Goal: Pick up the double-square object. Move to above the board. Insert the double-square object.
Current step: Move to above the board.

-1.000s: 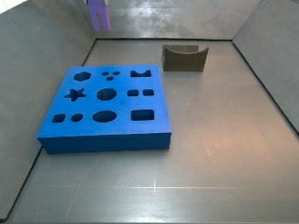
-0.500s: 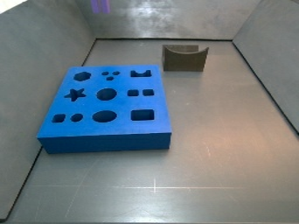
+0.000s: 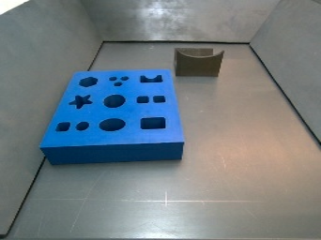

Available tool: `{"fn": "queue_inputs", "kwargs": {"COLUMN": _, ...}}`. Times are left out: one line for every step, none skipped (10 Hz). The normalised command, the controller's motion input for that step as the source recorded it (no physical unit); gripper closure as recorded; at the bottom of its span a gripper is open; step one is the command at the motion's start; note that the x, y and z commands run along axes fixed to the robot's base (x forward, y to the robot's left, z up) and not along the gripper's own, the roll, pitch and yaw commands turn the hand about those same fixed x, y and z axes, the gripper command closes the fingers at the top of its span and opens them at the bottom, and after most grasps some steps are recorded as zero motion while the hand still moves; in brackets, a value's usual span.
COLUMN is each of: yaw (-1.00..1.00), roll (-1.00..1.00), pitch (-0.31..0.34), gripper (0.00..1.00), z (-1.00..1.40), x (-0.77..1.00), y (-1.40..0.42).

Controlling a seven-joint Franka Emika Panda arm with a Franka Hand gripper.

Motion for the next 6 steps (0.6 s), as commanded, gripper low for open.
{"fn": "queue_inputs", "kwargs": {"yaw": -0.04, "roll": -0.03, "pitch": 0.053, "gripper": 1.0, "z": 1.0, "x": -0.4, "y": 0.2}}
{"fn": "queue_inputs", "kwargs": {"yaw": -0.04, "roll": -0.03, "pitch": 0.052, "gripper": 1.0, "z": 1.0, "x": -0.43, "y": 0.19}}
{"fn": "queue_inputs", "kwargs": {"yaw": -0.04, "roll": -0.02, "pitch": 0.058, "gripper": 1.0, "z": 1.0, "x": -0.5, "y": 0.17}}
{"fn": "queue_inputs", "kwargs": {"yaw": -0.04, "roll": -0.02, "pitch": 0.06, "gripper": 1.0, "z": 1.0, "x": -0.53, "y": 0.16}}
{"fn": "queue_inputs", "kwargs": {"yaw": -0.05, "roll": -0.02, "pitch": 0.057, "gripper": 1.0, "z": 1.0, "x": -0.63, "y": 0.14}}
{"fn": "queue_inputs", "kwargs": {"yaw": -0.05, "roll": -0.03, "pitch": 0.057, "gripper": 1.0, "z": 1.0, "x": -0.72, "y": 0.13}}
